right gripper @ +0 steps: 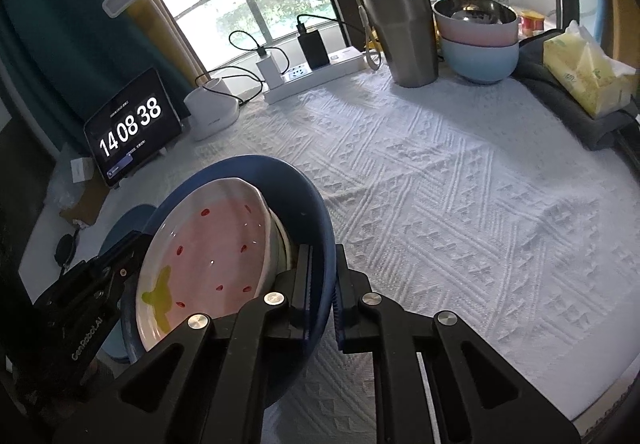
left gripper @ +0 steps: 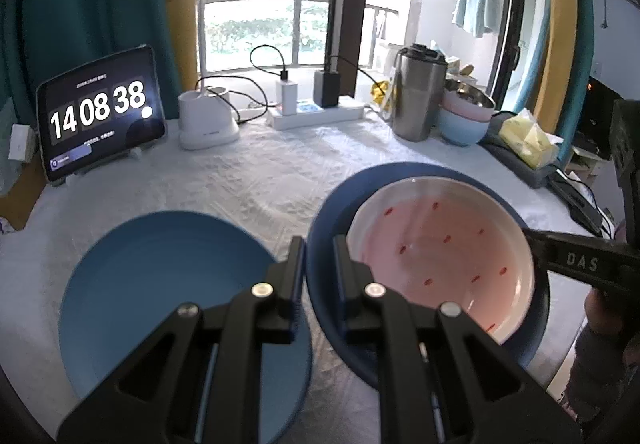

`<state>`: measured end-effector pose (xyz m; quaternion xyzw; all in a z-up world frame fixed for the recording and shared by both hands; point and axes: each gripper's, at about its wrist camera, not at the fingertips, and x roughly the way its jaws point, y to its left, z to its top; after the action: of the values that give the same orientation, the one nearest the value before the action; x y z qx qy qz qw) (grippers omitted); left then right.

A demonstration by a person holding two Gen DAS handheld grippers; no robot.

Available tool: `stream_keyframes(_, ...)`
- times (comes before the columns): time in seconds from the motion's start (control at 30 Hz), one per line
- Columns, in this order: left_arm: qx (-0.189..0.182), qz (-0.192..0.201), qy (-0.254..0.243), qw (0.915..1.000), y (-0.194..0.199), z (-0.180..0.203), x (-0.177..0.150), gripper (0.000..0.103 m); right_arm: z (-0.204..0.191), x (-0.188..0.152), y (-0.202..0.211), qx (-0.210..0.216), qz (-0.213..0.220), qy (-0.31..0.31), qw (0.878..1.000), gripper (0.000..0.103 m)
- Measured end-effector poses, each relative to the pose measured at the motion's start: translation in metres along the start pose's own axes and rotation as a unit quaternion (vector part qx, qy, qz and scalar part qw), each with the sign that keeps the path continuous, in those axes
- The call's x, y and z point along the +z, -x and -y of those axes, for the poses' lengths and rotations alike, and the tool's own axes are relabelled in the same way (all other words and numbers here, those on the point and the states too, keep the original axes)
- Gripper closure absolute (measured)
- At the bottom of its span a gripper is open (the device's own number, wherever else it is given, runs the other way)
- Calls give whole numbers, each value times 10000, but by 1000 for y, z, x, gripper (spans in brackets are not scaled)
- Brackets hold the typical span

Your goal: Organize plates and bowls

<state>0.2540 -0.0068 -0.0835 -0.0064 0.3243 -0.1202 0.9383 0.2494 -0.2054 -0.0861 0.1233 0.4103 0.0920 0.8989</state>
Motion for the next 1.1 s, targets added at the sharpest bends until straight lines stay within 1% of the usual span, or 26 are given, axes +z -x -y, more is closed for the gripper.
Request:
stream_keyframes(0.27,-70,57,-9,10000,4,5,6,91,5,4,10,-41,88,-57,9999,92)
stream_keyframes(0.67,-119,276,4,9995,20,2,17,91,-1,12,21,66,197,-82,9998,92)
stream_keyframes(1.1,-98,509,127,9986,40,-16,27,91,-24,23,34,129,341,54,9993,92)
